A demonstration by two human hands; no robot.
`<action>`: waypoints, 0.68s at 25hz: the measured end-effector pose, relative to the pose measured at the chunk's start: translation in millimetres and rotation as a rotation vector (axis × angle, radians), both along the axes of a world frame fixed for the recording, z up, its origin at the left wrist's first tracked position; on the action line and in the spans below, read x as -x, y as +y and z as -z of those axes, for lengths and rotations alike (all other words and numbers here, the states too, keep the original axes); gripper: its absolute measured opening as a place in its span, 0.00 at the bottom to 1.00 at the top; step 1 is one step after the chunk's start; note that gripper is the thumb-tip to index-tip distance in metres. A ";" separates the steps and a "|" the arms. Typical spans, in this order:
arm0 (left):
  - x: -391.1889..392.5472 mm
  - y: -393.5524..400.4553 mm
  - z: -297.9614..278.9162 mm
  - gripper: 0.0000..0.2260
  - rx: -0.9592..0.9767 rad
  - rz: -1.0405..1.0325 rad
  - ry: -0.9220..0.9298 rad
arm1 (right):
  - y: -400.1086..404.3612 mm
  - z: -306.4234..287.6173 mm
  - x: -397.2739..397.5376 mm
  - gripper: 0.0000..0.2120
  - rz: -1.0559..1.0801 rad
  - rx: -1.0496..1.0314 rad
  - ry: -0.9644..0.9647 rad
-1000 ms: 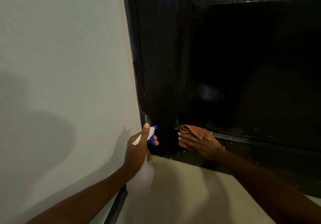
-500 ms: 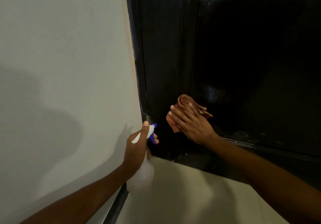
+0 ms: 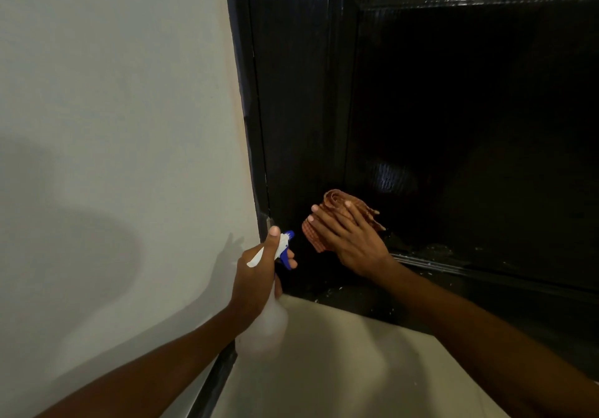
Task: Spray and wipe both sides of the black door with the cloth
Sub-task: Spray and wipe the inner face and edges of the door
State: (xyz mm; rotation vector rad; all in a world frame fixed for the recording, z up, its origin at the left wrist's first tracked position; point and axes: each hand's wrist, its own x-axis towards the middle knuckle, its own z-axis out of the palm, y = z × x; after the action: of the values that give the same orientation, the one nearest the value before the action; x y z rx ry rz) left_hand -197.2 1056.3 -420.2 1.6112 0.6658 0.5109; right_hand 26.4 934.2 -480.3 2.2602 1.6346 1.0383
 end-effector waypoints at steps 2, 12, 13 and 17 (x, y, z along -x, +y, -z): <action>-1.9 -4.6 -7.1 0.20 0.009 -0.019 -0.007 | -8.3 24.3 0.8 0.43 -0.020 0.124 0.042; 9.2 -3.3 -11.5 0.22 0.044 -0.052 0.020 | -22.5 11.7 5.3 0.36 0.091 0.155 0.000; 10.8 -2.9 -13.6 0.22 0.053 -0.065 0.020 | -17.9 0.6 6.6 0.34 0.090 0.061 0.005; 20.1 2.1 -10.4 0.23 0.112 -0.127 0.025 | 7.4 -10.0 13.7 0.33 0.085 -0.135 0.067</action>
State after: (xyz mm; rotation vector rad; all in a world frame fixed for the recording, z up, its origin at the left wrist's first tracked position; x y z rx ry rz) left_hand -217.2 1058.4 -409.8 1.4784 0.8053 0.5377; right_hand 12.8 941.6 -470.3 2.4521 1.5211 1.0939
